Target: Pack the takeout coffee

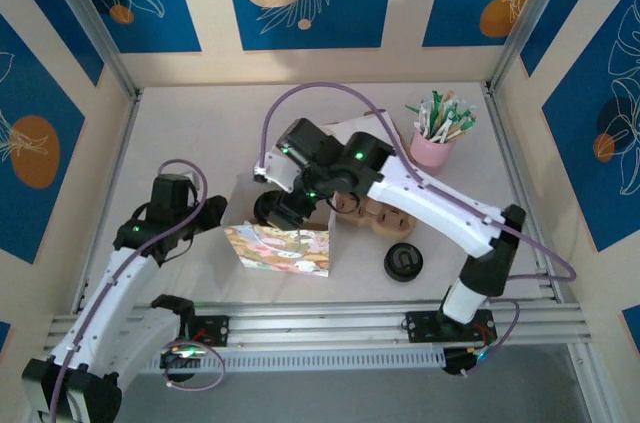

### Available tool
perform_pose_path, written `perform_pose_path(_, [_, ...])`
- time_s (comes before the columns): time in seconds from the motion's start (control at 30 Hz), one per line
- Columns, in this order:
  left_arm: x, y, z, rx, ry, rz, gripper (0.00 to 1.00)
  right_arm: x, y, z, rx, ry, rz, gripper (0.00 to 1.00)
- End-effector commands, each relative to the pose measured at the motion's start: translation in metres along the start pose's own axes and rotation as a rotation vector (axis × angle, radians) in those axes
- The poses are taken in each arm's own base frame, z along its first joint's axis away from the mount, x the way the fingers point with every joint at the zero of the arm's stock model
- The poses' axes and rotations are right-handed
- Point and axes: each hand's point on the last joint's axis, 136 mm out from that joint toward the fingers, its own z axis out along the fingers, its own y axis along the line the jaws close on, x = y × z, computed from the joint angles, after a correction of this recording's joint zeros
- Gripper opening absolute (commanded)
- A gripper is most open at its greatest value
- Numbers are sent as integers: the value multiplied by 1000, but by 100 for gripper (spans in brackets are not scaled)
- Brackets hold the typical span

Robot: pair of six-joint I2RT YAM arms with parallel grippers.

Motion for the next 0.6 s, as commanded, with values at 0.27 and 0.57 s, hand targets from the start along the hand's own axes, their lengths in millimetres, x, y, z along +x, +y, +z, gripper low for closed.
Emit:
perform_pose_path(0.27, [19, 4, 17, 9, 52, -22, 66, 8, -1, 37, -51, 102, -77, 57])
perform_pose_path(0.57, [30, 9, 30, 3, 88, -43, 65, 27, -3, 65, -69, 173, -98, 56])
